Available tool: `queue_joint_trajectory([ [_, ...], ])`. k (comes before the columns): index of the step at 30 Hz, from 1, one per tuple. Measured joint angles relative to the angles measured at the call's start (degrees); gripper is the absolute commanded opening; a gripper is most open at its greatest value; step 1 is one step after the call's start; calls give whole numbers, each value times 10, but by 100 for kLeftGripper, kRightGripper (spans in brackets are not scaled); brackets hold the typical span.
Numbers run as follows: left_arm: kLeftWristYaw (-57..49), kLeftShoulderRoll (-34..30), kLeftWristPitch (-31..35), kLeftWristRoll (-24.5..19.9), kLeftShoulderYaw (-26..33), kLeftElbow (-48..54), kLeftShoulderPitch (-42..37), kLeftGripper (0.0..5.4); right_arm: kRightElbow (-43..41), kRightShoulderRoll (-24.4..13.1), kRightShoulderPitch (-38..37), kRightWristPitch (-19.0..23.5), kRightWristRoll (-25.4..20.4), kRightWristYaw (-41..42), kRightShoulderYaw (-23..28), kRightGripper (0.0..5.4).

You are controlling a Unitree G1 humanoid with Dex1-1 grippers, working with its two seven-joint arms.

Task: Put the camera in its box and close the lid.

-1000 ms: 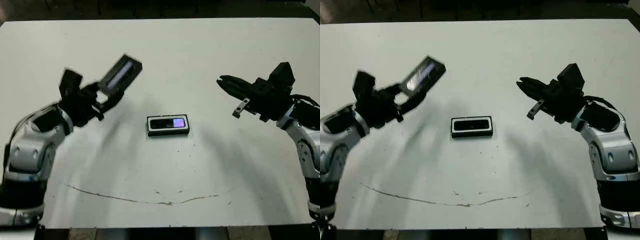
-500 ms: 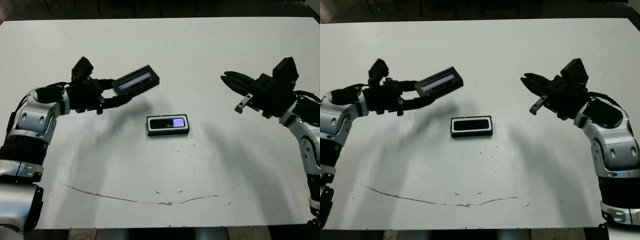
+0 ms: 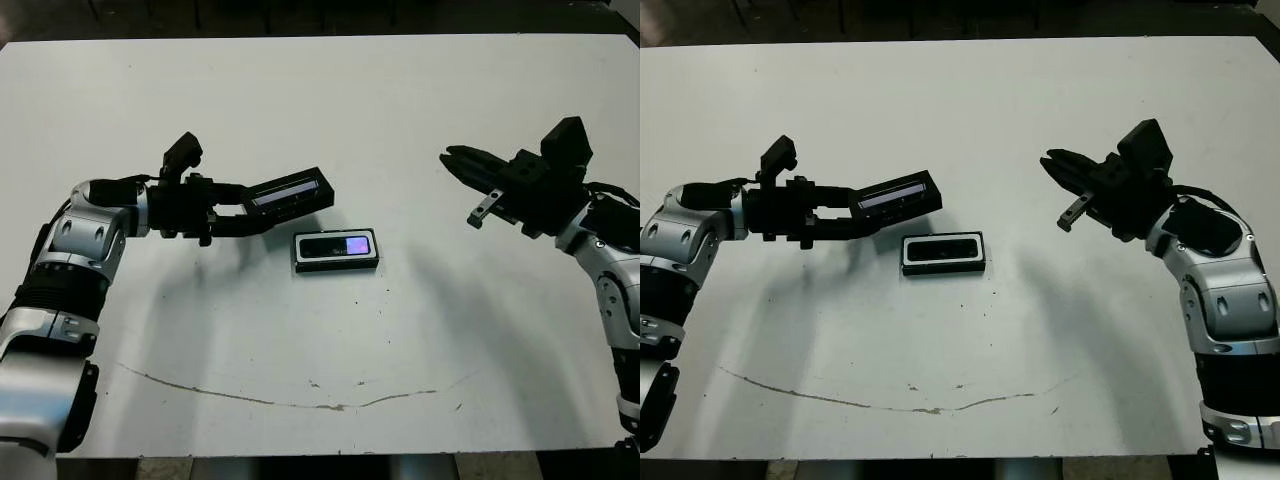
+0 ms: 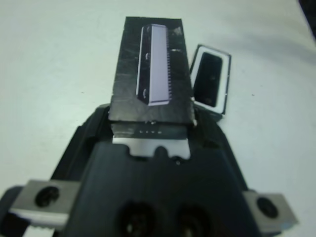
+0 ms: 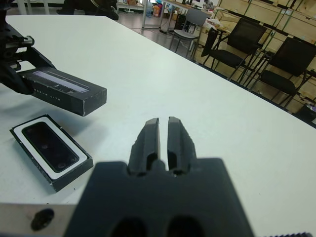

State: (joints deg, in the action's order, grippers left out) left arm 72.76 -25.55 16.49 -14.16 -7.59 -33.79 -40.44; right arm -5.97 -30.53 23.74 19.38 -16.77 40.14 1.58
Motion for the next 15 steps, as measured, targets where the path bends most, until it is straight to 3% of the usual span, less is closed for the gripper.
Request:
queue_joint_trajectory([
  [6, 23, 11, 16, -26, 11, -5, 1, 266, 3, 0, 0, 0, 0, 1, 0, 0],
  [15, 64, 12, 23, -14, -16, -31, 3, 266, 2, -1, 2, 3, 0, 1, -2, 0],
])
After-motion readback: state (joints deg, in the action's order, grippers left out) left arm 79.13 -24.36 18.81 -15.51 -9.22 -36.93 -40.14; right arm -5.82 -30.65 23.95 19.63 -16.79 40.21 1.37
